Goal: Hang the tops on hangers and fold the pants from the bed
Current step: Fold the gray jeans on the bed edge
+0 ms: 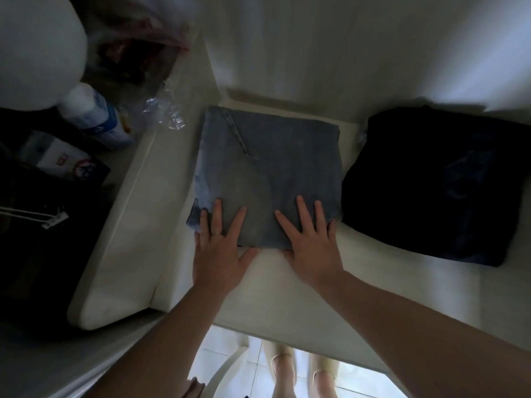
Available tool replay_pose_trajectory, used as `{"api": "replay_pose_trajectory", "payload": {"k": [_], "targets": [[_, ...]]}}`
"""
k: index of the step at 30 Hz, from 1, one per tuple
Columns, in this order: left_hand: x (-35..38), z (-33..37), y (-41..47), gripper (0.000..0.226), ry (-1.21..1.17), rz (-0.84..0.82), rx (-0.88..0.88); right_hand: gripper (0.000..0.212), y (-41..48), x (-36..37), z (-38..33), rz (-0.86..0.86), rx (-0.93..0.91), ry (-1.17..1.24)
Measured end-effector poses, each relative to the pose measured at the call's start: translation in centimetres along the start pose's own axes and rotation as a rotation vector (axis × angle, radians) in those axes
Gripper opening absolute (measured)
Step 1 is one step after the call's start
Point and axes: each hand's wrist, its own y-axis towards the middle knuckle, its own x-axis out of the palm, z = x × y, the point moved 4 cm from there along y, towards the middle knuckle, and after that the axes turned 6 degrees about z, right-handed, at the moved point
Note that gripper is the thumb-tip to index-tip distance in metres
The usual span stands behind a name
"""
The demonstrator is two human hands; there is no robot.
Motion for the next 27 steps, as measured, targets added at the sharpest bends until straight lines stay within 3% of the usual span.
{"api": "replay_pose_trajectory", "payload": {"k": [12,18,27], "targets": [[-0.3,1.3,8.3,0.092,-0.013,-0.120,0.008,0.075,6.1,-2.7,2.4,-0.135,0.066,0.023],[-1.3,3.0,4.5,0.082,0.068,-0.179,-0.048,0.074,2.7,-4.4,2.0,-0.175,0.083,0.072],[-3.8,6.4,-7.1,0.075,0.091,-0.376,0.046,0.070,-7.9,-7.0,1.6,-0.229,0.070,0.000]]}}
